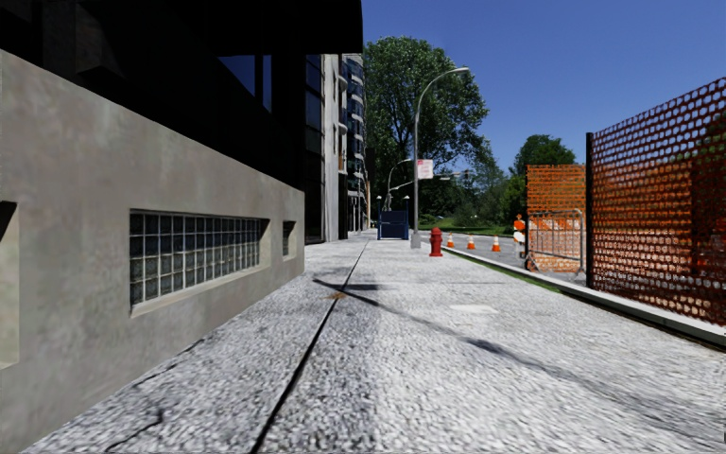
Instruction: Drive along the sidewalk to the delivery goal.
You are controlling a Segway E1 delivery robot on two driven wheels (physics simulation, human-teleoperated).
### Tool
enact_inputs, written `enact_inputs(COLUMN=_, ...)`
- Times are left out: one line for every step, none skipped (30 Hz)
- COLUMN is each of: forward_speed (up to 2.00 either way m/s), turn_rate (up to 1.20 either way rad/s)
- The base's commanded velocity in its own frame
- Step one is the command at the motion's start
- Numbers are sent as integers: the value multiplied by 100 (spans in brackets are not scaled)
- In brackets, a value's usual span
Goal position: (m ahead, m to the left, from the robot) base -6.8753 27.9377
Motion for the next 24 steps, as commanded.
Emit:
enact_inputs(forward_speed=200, turn_rate=0)
enact_inputs(forward_speed=200, turn_rate=0)
enact_inputs(forward_speed=200, turn_rate=0)
enact_inputs(forward_speed=200, turn_rate=0)
enact_inputs(forward_speed=200, turn_rate=0)
enact_inputs(forward_speed=200, turn_rate=0)
enact_inputs(forward_speed=200, turn_rate=0)
enact_inputs(forward_speed=200, turn_rate=0)
enact_inputs(forward_speed=200, turn_rate=0)
enact_inputs(forward_speed=200, turn_rate=0)
enact_inputs(forward_speed=200, turn_rate=0)
enact_inputs(forward_speed=200, turn_rate=0)
enact_inputs(forward_speed=200, turn_rate=0)
enact_inputs(forward_speed=200, turn_rate=0)
enact_inputs(forward_speed=200, turn_rate=0)
enact_inputs(forward_speed=200, turn_rate=0)
enact_inputs(forward_speed=200, turn_rate=0)
enact_inputs(forward_speed=200, turn_rate=0)
enact_inputs(forward_speed=200, turn_rate=0)
enact_inputs(forward_speed=200, turn_rate=0)
enact_inputs(forward_speed=200, turn_rate=0)
enact_inputs(forward_speed=200, turn_rate=0)
enact_inputs(forward_speed=200, turn_rate=0)
enact_inputs(forward_speed=200, turn_rate=0)
